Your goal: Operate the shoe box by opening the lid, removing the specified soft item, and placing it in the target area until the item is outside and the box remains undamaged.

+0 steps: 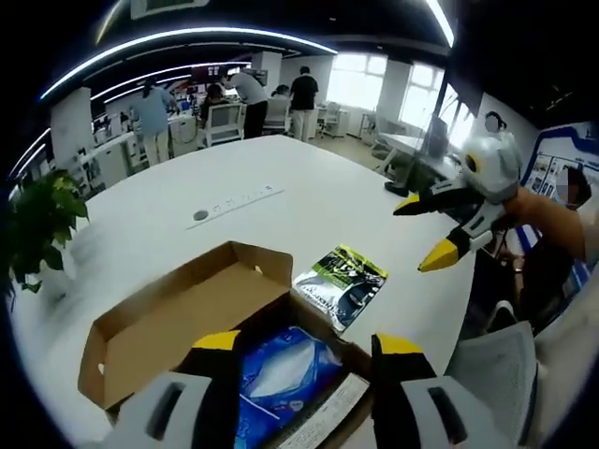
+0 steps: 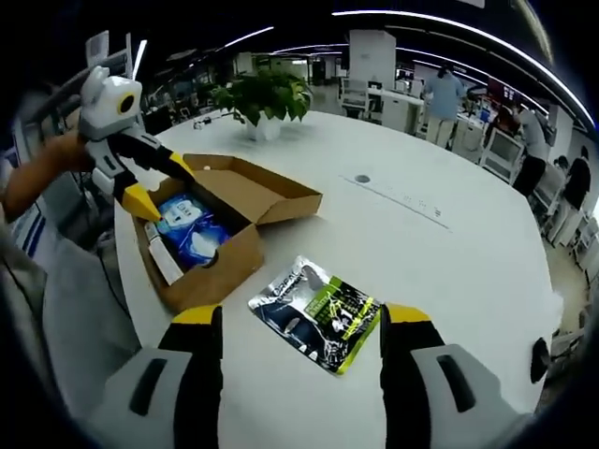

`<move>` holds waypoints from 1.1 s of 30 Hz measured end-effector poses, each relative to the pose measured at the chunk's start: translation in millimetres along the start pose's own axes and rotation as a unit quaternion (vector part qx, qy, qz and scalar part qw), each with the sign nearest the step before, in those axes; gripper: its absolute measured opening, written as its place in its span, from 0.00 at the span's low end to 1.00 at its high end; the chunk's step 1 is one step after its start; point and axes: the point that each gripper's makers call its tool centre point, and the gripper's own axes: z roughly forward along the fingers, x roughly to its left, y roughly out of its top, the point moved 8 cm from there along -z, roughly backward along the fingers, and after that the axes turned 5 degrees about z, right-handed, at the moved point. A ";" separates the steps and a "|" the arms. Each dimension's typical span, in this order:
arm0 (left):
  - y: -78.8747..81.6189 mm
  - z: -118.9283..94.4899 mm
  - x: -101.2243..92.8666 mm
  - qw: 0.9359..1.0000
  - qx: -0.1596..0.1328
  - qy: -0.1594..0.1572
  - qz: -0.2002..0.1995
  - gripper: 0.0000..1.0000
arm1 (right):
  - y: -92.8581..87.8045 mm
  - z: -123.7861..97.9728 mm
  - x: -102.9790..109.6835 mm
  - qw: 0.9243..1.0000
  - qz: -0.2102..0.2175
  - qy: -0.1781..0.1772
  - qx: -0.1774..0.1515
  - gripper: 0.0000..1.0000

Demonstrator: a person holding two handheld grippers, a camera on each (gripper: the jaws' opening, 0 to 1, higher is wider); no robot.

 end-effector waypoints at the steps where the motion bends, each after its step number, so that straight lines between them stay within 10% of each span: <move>1: -1.3 -2.1 1.2 1.000 -0.001 0.002 -0.001 0.56 | 1.4 0.1 1.9 1.000 -0.002 0.004 -0.001 0.66; 33: -79.7 -72.0 43.6 0.989 0.005 0.125 -0.084 0.53 | 26.0 45.4 76.4 0.992 -0.016 0.121 -0.013 0.58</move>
